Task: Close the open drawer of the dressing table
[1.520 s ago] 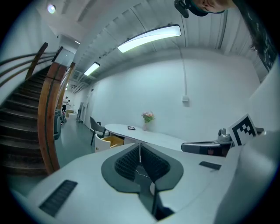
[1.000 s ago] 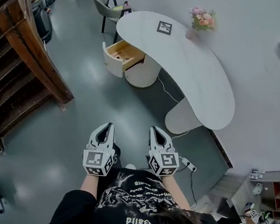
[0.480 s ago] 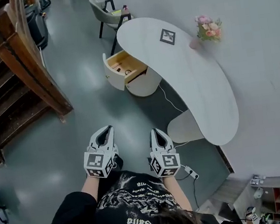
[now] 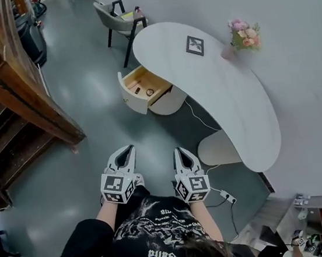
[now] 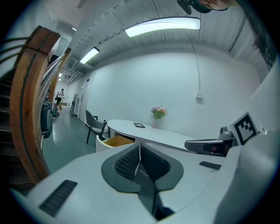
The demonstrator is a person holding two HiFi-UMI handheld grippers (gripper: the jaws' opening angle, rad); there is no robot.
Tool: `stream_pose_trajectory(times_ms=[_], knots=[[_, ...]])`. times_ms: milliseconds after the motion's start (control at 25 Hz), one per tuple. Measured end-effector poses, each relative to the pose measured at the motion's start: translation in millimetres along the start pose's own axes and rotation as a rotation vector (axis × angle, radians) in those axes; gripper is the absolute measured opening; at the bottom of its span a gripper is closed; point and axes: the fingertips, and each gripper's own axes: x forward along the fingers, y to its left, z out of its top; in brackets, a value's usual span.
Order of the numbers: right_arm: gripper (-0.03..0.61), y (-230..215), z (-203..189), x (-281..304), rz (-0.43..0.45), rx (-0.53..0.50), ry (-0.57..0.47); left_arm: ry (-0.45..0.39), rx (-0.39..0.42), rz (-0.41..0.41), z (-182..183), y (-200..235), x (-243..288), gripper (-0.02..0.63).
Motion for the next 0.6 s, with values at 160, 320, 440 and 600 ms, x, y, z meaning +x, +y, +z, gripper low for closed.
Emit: stream_pose_trajectory(times_ms=[160, 320, 440, 600], knots=[[0.026, 6.3, 2.4, 22.2, -0.026, 0.000, 0.007, 0.012, 0.004, -0.031, 5.5, 21.6, 14.4, 0.028], [0.026, 7.8, 8.1, 40.5, -0.047, 0.010, 0.002, 0.014, 0.006, -0.043, 10.4, 38.9, 24.5, 0.028], [0.026, 11.0, 10.5, 50.4, -0.051, 0.014, 0.000, 0.016, 0.005, -0.044, 13.3, 49.0, 28.6, 0.028], [0.026, 16.4, 5.6, 58.1, -0.045, 0.020, 0.014, 0.029, 0.000, -0.038, 10.1, 57.6, 29.2, 0.028]])
